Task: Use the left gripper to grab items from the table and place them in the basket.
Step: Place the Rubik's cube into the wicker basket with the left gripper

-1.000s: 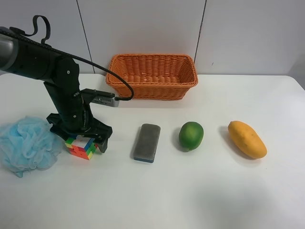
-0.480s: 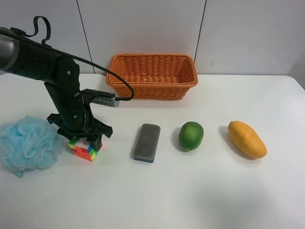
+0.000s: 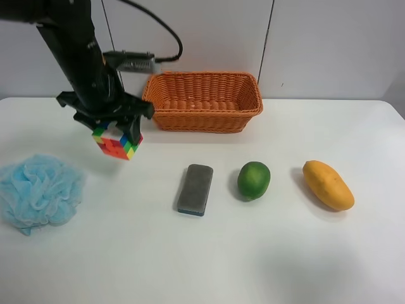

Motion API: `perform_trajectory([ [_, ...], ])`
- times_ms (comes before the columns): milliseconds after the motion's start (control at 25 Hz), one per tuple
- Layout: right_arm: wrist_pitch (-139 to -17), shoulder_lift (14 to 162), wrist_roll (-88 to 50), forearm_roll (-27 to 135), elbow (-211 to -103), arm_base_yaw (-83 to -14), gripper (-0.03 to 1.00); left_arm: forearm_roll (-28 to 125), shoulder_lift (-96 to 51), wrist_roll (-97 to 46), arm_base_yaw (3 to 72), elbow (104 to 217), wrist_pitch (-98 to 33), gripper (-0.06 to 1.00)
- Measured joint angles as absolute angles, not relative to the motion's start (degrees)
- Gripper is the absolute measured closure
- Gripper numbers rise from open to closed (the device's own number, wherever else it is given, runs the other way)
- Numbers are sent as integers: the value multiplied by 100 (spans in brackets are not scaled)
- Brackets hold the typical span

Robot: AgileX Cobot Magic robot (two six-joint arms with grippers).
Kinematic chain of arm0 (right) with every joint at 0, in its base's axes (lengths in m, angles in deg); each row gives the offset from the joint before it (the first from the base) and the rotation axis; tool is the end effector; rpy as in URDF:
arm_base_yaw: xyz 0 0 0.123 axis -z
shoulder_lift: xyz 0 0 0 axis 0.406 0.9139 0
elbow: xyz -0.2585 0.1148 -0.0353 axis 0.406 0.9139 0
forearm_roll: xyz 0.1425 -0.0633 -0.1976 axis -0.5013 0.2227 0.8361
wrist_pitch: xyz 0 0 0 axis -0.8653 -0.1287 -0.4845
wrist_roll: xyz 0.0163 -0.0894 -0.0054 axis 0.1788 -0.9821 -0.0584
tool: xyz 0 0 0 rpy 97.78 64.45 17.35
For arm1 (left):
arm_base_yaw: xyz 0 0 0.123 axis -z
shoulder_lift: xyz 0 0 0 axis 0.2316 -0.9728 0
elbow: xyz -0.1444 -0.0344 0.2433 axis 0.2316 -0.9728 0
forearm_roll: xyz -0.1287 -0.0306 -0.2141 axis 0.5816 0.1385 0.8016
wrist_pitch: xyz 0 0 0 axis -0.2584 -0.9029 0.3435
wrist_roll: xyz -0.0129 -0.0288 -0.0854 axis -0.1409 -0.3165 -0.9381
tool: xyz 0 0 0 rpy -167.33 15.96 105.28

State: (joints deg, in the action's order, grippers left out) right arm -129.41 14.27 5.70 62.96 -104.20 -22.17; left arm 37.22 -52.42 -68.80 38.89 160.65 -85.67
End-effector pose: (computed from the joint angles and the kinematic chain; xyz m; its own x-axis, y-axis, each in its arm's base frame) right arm -0.0041 -0.0012 0.2726 -0.4546 0.0413 -0.8898 0.0558 0.9983 0.0178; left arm 0.3325 -0.1617 0.2422 -0.9362 0.2556 -0.2413 0.2802 0.9572 -0.0732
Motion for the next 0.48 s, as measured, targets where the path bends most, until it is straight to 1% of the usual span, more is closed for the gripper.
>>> perform_trajectory([
  [240, -12941, 1427, 570, 6296, -10420, -2217, -3, 3753, -5478, -6842, 3889, 17644, -9105, 38],
  [480, -12941, 1427, 570, 6296, -10420, -2217, -3, 3758, -6497, -6590, 3889, 19368, -9438, 38],
])
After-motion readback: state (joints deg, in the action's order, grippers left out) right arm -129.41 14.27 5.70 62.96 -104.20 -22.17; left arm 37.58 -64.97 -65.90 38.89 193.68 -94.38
